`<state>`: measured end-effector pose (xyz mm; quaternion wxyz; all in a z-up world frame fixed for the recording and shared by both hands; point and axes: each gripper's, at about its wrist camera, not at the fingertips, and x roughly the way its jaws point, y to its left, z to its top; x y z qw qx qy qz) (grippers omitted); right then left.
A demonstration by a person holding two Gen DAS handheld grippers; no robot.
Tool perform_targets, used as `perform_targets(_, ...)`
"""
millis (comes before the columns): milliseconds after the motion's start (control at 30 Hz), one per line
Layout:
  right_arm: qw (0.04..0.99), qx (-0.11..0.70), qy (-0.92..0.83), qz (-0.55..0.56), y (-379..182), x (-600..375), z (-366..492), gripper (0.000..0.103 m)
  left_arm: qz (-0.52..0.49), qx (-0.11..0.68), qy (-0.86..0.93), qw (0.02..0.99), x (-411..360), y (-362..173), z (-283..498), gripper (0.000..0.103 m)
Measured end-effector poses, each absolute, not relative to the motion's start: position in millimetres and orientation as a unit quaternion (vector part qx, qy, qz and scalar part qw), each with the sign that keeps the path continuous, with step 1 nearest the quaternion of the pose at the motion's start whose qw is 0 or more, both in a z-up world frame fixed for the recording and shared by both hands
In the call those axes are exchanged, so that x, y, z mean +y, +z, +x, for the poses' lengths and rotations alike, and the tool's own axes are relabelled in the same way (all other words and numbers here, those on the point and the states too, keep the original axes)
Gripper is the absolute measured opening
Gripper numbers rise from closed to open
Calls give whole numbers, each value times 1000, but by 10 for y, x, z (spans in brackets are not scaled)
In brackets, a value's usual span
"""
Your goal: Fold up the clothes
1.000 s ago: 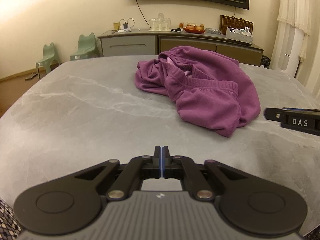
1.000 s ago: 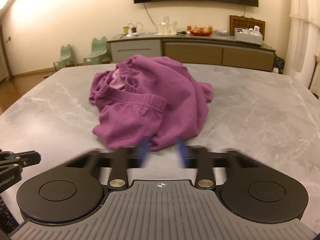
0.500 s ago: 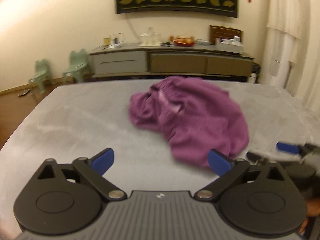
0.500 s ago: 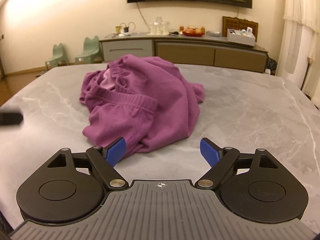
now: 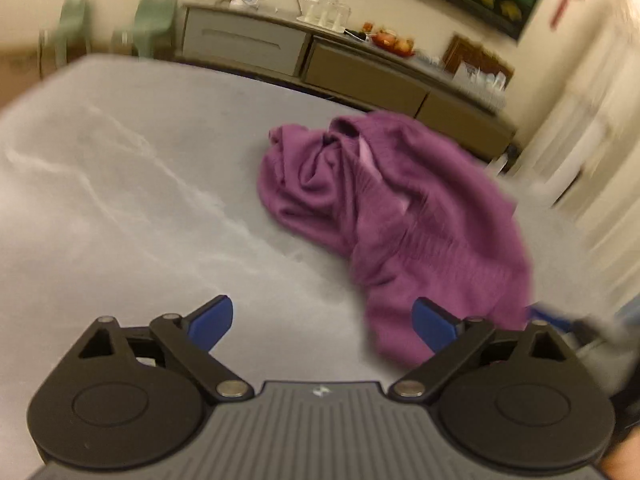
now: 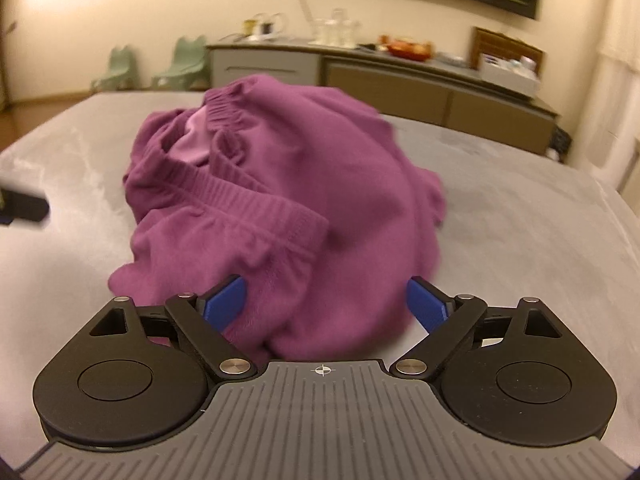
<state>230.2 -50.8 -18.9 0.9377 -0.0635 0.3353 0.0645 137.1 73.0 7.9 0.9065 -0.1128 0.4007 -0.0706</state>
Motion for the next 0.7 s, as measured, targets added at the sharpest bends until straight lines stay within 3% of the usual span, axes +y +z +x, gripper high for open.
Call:
perform_targets(33,935,338,80,-64,-199,-481,2363,47,-129,402,-73,904,786,96,1413,101)
perform_targets(67,933,341,96,-63,-200,-452,2417,31,-144,403,-75,901,841,113,1455,101)
perform_targets(100,933,339,105,-65,-184,-423,2449,27,-153,403,-75,899,872,123,1485,101)
perform_targets(133,934,332,109,-70,-149,-394,2456,10,-158,403,-76,898,887,127,1500,101)
perform_targets(200,937,311,147,-56,24,-326,2347,4,-171,401,-79,897,909,136,1507,101)
perform_targets(400,930,300,210,-27,270,-396,2182,5,-160,393,-80,902,860,111,1488,103)
perform_targets(433,928,302,216,-25,291,-423,2171,10,-148,398,-82,902,819,76,1501,103)
perform_targets(467,927,303,222,-22,311,-450,2160,29,-135,404,-83,901,768,29,1520,103)
perform_targets(500,925,305,227,-20,331,-478,2148,37,-123,410,-81,900,717,-19,1543,103)
perform_targets(667,915,312,257,-7,432,-615,2091,70,-47,397,-45,915,424,-165,1761,103)
perform_targets(700,913,313,262,-5,452,-642,2080,71,-30,393,-39,918,349,-191,1828,103)
